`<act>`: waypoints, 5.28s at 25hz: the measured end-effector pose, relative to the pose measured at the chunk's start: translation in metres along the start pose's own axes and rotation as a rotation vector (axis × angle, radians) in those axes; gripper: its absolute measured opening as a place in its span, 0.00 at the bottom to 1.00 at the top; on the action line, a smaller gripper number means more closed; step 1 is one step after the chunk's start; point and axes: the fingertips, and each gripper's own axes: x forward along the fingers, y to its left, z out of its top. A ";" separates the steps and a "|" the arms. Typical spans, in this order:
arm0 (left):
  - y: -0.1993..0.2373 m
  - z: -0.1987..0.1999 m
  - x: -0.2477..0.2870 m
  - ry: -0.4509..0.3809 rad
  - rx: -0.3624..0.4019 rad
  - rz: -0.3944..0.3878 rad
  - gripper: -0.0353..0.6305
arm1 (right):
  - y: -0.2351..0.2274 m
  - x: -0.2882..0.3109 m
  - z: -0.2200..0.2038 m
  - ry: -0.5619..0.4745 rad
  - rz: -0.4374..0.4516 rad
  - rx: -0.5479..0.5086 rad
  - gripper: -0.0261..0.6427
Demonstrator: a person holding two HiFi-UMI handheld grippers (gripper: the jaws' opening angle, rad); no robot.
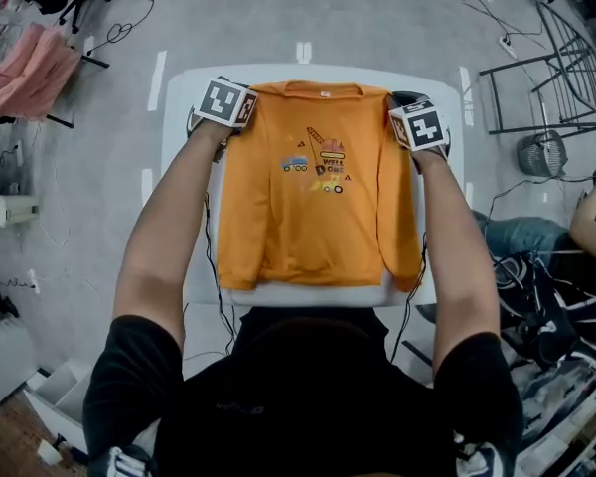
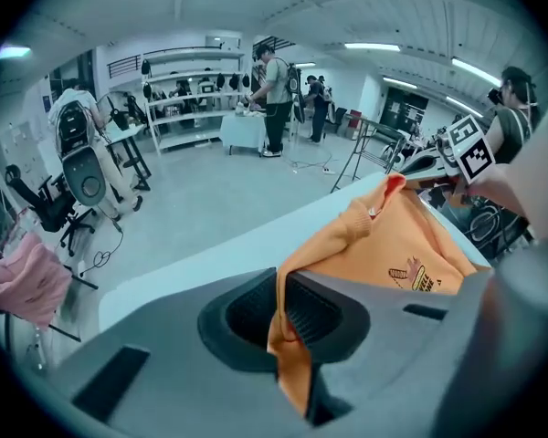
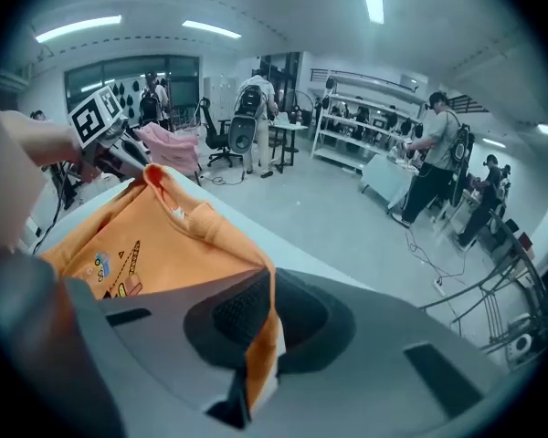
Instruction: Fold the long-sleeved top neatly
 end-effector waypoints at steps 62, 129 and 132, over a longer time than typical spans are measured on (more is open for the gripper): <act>-0.258 -0.286 -0.153 -0.053 0.027 -0.030 0.29 | 0.238 -0.200 -0.267 -0.071 0.137 -0.086 0.20; -0.272 -0.290 -0.187 -0.170 -0.210 0.075 0.09 | 0.152 -0.263 -0.313 -0.215 -0.001 0.385 0.17; -0.283 -0.283 -0.189 -0.184 -0.279 0.050 0.07 | 0.146 -0.258 -0.320 -0.209 0.053 0.506 0.23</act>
